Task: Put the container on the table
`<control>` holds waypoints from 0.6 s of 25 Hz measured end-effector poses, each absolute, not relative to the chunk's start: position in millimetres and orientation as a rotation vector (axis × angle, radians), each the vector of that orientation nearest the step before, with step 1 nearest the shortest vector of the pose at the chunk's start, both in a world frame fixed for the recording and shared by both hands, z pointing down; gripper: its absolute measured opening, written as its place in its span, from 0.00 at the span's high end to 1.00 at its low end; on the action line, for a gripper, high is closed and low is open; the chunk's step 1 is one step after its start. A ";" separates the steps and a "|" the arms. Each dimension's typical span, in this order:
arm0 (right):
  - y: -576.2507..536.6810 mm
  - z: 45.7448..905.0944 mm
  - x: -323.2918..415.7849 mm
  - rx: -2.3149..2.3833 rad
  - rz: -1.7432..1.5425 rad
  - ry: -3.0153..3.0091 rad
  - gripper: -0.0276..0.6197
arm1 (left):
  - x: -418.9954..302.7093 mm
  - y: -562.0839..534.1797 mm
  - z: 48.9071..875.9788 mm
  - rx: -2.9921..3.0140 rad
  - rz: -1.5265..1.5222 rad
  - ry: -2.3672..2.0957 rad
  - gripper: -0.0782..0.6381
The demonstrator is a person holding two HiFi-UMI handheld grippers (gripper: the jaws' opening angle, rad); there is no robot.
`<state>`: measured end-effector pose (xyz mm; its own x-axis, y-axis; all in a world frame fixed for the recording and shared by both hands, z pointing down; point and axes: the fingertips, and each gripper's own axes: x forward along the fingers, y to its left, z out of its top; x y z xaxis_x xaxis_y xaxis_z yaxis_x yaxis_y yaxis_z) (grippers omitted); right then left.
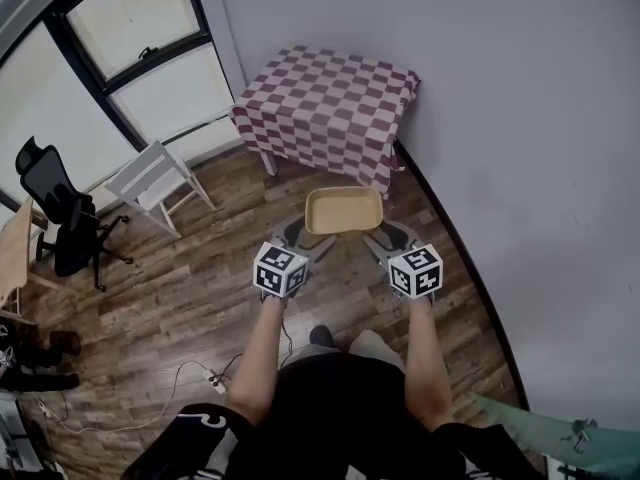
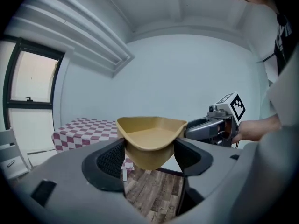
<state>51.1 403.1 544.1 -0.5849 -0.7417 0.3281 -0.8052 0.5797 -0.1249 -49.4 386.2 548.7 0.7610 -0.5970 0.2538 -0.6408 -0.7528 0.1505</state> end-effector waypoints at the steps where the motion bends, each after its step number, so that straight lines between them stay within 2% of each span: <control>1: 405.9 545.9 49.1 1.287 0.388 -2.568 0.63 | -51.3 388.5 549.8 2.736 0.287 -0.969 0.41; 15: 395.9 568.9 40.3 1.281 0.447 -2.549 0.63 | -60.4 378.4 572.4 2.701 0.294 -0.948 0.41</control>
